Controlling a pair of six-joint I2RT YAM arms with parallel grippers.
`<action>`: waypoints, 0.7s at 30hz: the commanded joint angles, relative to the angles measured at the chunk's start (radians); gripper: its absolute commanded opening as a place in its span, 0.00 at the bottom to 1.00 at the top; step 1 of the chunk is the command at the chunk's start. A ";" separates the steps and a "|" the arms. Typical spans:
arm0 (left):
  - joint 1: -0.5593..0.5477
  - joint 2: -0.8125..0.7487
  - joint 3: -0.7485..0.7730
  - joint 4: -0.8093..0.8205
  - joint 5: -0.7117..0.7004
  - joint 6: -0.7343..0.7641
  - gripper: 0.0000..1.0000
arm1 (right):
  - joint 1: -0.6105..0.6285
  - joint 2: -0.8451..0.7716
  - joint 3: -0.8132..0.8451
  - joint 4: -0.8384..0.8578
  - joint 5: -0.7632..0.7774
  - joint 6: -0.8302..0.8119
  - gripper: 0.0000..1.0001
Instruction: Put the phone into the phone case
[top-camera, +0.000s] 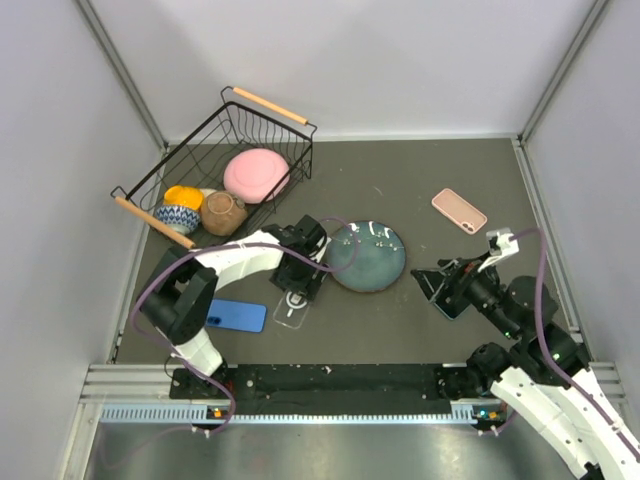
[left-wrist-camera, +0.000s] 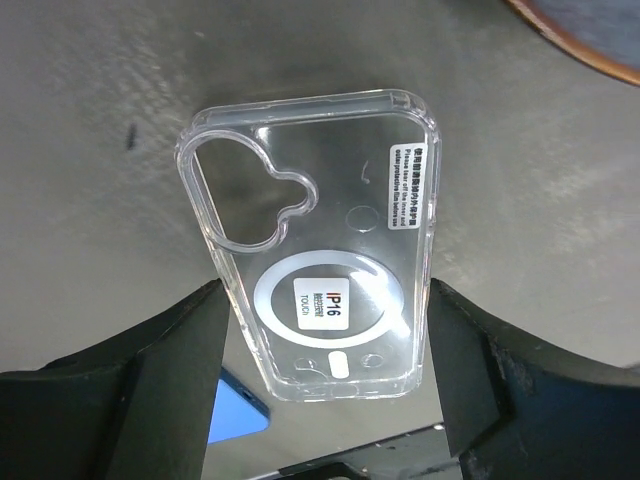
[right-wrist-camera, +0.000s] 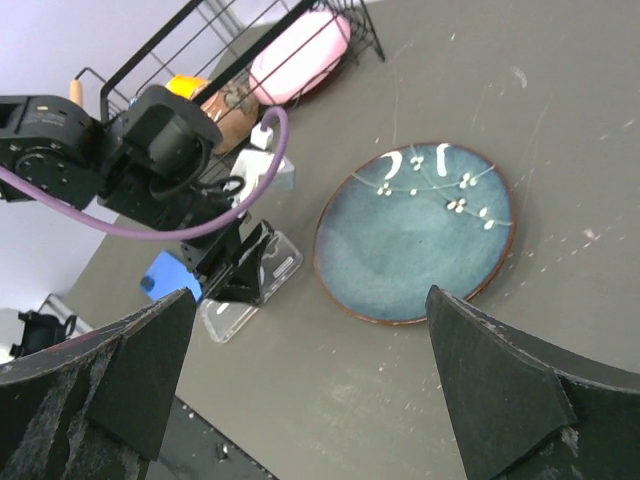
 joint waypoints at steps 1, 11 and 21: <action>0.001 -0.115 -0.023 0.035 0.151 -0.050 0.56 | 0.011 0.024 -0.058 0.086 -0.086 0.103 0.99; 0.057 -0.313 -0.139 0.242 0.456 -0.283 0.50 | 0.012 0.241 -0.330 0.660 -0.412 0.422 0.81; 0.067 -0.562 -0.328 0.612 0.614 -0.544 0.50 | 0.138 0.453 -0.442 1.052 -0.391 0.467 0.64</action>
